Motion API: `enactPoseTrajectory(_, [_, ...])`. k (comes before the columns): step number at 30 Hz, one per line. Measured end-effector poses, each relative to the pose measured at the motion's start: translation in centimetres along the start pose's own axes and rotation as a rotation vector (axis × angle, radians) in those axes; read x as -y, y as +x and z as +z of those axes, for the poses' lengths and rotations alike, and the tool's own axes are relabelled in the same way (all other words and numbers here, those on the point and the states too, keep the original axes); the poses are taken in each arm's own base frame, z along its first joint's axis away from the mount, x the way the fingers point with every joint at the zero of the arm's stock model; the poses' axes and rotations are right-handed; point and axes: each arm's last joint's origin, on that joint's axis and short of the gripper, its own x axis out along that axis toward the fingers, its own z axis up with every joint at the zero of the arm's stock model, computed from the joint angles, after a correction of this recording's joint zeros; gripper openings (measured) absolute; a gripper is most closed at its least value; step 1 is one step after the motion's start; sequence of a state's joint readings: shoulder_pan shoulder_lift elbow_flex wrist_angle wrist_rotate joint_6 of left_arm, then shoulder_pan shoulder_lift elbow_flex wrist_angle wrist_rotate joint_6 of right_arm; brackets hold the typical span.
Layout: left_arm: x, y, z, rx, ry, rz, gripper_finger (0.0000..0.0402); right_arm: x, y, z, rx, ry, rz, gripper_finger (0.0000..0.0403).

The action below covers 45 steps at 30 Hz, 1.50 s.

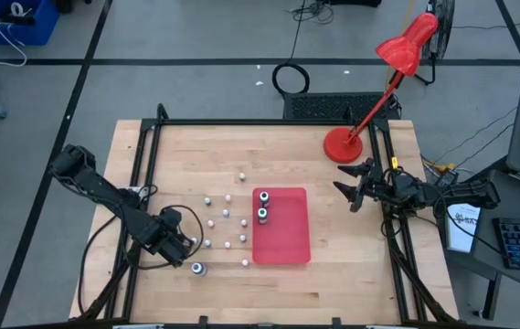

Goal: Pick & Place food coloring
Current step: Put the big blue food coloring into the red bin

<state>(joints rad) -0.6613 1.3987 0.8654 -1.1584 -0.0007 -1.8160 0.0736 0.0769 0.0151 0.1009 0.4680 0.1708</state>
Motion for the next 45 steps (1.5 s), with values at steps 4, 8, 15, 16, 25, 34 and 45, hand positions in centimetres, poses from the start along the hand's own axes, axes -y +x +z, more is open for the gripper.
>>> enactPoseTrajectory(4, [0.0, 0.0, 0.0, 0.003, 0.000, -0.002, 0.0158, 0.0, 0.0, 0.0, 0.000, 0.000, 0.000, 0.0279])
enactPoseTrajectory(8, [0.0, 0.0, 0.0, 0.002, 0.031, -0.001, 0.0143, 0.0, 0.0, 0.0, 0.000, 0.000, 0.000, 0.0279])
enactPoseTrajectory(15, [1.1, -3.2, 0.6, 0.039, 0.116, -0.065, 0.0143, 0.0, 0.0, 0.0, -0.001, 0.000, 0.000, 0.0279])
enactPoseTrajectory(16, [1.2, -4.1, 0.8, 0.058, 0.129, -0.074, 0.0143, 0.0, 0.0, 0.0, 0.000, 0.000, 0.000, 0.0279])
enactPoseTrajectory(25, [2.6, -13.8, 5.7, 0.346, 0.332, -0.283, 0.0142, 0.0, 0.0, 0.0, 0.000, 0.000, 0.000, 0.0279])
enactPoseTrajectory(34, [6.7, -17.1, 15.0, 0.669, 0.792, -0.616, 0.0142, 0.0, 0.0, 0.0, 0.000, 0.000, 0.000, 0.0279])
enactPoseTrajectory(45, [14.7, -14.7, 24.0, 0.566, 1.093, -0.415, 0.0141, 0.0, 0.0, 0.0, 0.000, 0.000, 0.000, 0.0279])
